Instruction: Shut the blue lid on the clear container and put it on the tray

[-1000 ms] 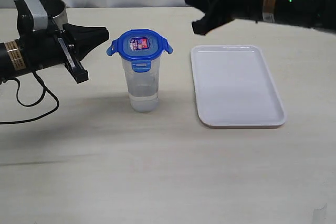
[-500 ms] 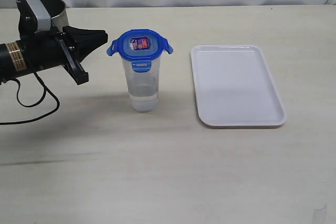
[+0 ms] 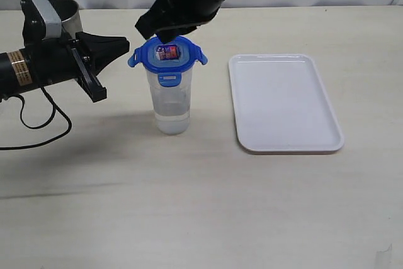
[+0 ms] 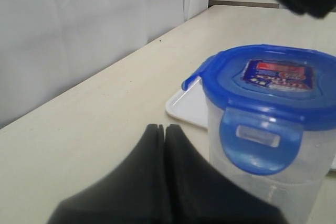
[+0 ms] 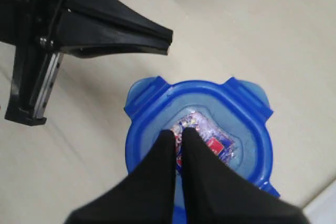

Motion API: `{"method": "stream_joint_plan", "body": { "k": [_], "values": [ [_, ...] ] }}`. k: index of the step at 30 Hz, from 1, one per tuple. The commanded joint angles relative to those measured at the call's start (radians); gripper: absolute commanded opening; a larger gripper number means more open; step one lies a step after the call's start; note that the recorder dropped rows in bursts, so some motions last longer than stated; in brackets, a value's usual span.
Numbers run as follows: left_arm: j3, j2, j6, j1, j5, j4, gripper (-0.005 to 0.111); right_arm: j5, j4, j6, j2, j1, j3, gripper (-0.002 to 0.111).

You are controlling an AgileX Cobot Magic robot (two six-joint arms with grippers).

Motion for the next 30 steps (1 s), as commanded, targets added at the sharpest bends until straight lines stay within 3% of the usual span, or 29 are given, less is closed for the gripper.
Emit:
{"method": "stream_joint_plan", "body": {
  "k": [1, 15, 18, 23, 30],
  "values": [
    [-0.004, 0.003, -0.005, -0.004, -0.013, -0.007, 0.000, 0.012, -0.004, -0.002, 0.035, 0.004, -0.002, 0.004],
    [-0.004, 0.003, -0.002, -0.002, 0.025, -0.010, 0.000, 0.028, -0.052, -0.003, 0.078, 0.004, -0.002, 0.004],
    [0.002, 0.003, -0.057, 0.041, 0.065, 0.027, 0.000, 0.033, -0.052, -0.003, 0.078, 0.004, -0.002, 0.004],
    [0.082, 0.003, 0.013, 0.100, -0.074, 0.075, 0.000, 0.033, -0.049, -0.001, 0.078, 0.004, -0.002, 0.004],
    [0.094, 0.106, 0.063, 0.099, -0.077, 0.123, 0.000, 0.035, -0.049, -0.001, 0.078, 0.004, -0.002, 0.004]
  ]
}}
